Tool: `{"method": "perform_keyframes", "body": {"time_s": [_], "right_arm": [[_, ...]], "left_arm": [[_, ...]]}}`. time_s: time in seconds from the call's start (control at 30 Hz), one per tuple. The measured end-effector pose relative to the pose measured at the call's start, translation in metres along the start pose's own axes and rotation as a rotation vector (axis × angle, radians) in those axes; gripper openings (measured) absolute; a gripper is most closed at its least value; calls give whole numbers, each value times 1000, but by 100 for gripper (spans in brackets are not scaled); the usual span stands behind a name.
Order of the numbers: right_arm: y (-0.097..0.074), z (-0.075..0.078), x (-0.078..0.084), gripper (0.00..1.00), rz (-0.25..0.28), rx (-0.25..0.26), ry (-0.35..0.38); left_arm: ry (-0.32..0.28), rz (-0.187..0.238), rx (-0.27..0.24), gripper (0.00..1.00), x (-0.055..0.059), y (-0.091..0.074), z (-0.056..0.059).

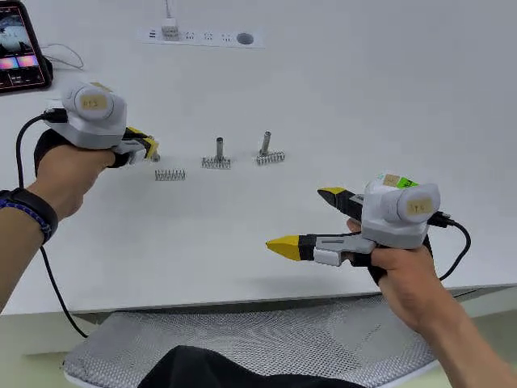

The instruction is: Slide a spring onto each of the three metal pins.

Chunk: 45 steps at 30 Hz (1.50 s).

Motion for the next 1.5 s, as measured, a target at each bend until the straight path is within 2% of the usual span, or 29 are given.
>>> {"method": "perform_keyframes", "body": {"time_s": [0.37,0.77,1.13,1.23,1.3,1.43,1.5], "right_arm": [[0,-2,2,93,-6,-3,-4],[-2,-1,4,93,-10,-1,-4],[-1,-1,5,93,-15,-5,-4],[-1,-2,5,93,-12,-5,-2],[-1,-3,5,93,-13,-8,-3],[1,-4,6,93,-18,-11,-4],[2,-5,6,93,-18,-13,-2]], "left_arm": [[13,4,25,8,-4,3,14],[16,10,38,8,-6,10,22],[21,6,45,9,-5,7,19],[4,0,37,17,-3,5,15],[-19,5,40,18,-2,1,14],[0,-6,33,25,4,-5,10],[-23,-4,31,27,9,-11,8]]}}
Point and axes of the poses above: the centre of the closed fingertips' face, and the gripper's own axes: y roughly forward along the fingers, z roughly to its right, x roughly out of its underside, the point moved 7 cm from there along -y, roughly backward along the fingers, and after that the axes turned 13 degrees about z, right-handed, at the moved point
